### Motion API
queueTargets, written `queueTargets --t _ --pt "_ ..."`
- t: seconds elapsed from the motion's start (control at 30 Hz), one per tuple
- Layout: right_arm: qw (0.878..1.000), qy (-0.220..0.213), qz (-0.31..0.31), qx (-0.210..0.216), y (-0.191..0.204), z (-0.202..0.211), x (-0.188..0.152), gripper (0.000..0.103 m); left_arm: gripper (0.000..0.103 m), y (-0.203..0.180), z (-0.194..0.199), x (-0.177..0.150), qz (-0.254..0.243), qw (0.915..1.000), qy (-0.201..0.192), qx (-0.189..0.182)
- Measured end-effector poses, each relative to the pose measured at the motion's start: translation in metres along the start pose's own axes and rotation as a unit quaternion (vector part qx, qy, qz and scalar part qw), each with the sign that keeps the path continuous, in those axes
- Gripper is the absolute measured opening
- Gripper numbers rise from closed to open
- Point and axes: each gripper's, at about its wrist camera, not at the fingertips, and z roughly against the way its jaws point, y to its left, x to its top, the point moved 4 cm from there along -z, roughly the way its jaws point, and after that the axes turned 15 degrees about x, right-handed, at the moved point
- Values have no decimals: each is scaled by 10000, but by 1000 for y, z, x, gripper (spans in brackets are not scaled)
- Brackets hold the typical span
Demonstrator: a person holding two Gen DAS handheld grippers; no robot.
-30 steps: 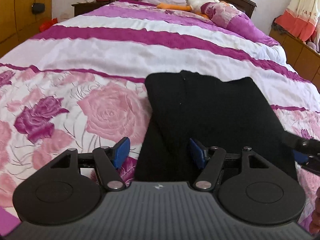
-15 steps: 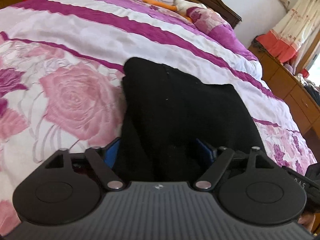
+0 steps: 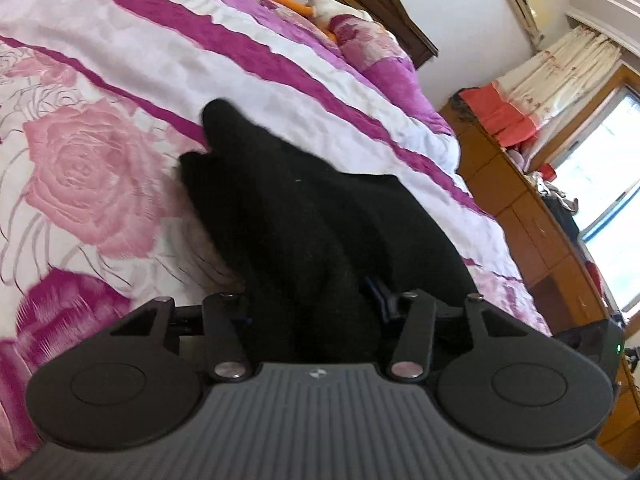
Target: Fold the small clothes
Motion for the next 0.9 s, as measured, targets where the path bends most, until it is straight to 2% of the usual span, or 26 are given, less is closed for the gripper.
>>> queueTargets --t 0.17,0.27,0.47,0.6,0.7,0.9 --pt "9999 136 42 -40 17 32 11 41 55 -28 16 -16 60 9998 94 -168" --pt "9996 224 75 -174 18 58 12 41 55 -52 22 -34 -26 9997 218 -94" --pt "9991 237 125 -326 12 114 -2 41 55 -89 31 -74 -426 9983 401 -76" --pt "9979 181 41 -618 -8 128 -13 42 55 -90 21 -88 -579 9968 488 272" --pt "9954 306 284 -864 -18 122 -26 45 57 -79 20 -93 -561 9951 505 638" --pt "9911 322 714 -1072 -13 122 -41 50 57 -73 36 -99 -914 9896 305 1068"
